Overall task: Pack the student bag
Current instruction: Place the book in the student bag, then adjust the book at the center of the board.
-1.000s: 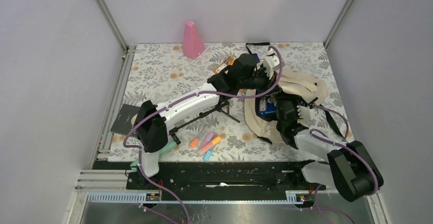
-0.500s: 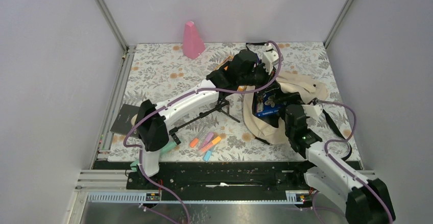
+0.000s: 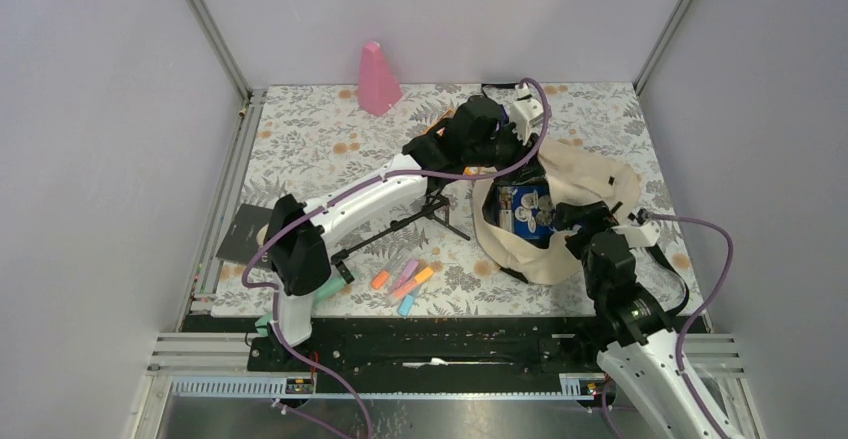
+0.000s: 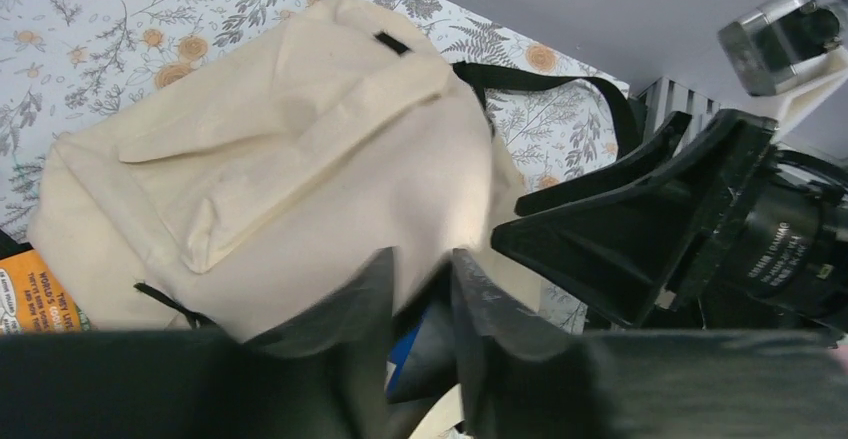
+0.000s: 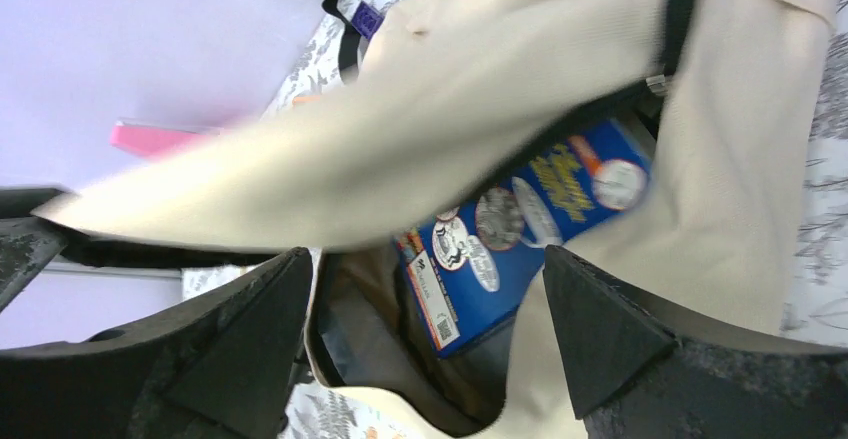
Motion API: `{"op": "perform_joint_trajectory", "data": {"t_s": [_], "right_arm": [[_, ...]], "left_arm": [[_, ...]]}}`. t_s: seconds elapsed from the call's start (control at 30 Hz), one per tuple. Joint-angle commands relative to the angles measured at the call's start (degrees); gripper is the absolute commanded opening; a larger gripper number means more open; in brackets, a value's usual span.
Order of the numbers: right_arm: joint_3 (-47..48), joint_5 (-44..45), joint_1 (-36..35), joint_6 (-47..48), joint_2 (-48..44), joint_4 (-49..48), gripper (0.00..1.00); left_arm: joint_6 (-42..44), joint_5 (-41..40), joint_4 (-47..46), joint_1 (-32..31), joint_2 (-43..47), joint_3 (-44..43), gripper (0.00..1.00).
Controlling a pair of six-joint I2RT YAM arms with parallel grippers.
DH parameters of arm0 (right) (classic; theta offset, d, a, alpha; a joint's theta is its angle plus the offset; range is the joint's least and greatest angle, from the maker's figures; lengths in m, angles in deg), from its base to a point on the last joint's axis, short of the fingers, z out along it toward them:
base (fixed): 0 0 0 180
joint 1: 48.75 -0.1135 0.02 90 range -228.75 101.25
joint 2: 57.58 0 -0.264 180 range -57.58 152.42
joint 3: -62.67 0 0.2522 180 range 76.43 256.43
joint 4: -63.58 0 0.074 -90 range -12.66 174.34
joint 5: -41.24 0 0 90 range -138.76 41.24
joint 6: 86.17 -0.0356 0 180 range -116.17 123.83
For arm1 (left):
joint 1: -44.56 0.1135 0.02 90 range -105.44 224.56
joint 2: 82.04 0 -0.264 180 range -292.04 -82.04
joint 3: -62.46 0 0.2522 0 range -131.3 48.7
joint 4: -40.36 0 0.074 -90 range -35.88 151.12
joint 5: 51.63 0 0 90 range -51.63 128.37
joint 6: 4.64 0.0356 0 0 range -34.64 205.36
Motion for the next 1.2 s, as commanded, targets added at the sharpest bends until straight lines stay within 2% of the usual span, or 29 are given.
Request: {"op": "perform_joint_trajectory", "data": {"t_s": [0.0, 0.1, 0.17, 0.27, 0.47, 0.6, 0.77, 0.9, 1.0, 1.17], "right_arm": [[7.95, 1.09, 0.33, 10.07, -2.64, 13.86, 0.95], [11.35, 2.47, 0.33, 14.97, -4.45, 17.87, 0.96], [13.20, 2.74, 0.33, 18.32, -5.95, 18.41, 0.96], [15.90, 2.08, 0.33, 23.35, -6.85, 18.25, 0.98], [21.39, -9.84, 0.28, 34.12, -2.81, 16.47, 0.99], [21.92, -18.15, 0.32, 36.45, 0.54, 13.45, 0.98], [20.72, -29.70, 0.31, 37.07, 5.41, 5.46, 0.95], [22.74, -38.20, 0.20, 37.25, 13.68, 0.74, 0.93], [26.63, -41.86, -1.10, 38.27, 20.63, -0.87, 0.92], [35.97, -42.33, -3.45, 41.11, 34.12, 0.30, 0.93]], "left_arm": [[-0.78, -1.78, -3.92, 0.66, 2.88, -1.03, 0.38], [-0.56, -2.19, -3.25, 0.76, 4.70, 0.59, 0.56], [-0.83, -3.00, -2.84, 0.80, 6.60, 2.29, 0.64], [-2.71, -3.24, -3.40, 1.43, 10.37, 6.73, 0.70], [-10.65, -5.95, -4.13, 6.37, 22.03, 21.92, 0.75], [-17.63, -8.12, -0.63, 13.97, 31.13, 33.70, 0.79], [-20.46, -12.13, 3.24, 25.33, 40.77, 46.70, 0.82], [-22.26, -16.56, 6.86, 33.22, 46.49, 53.96, 0.89], [-23.54, -16.08, 8.32, 40.64, 48.64, 56.98, 0.91], [-25.07, -12.38, 6.74, 52.21, 51.12, 61.20, 0.94]]}}
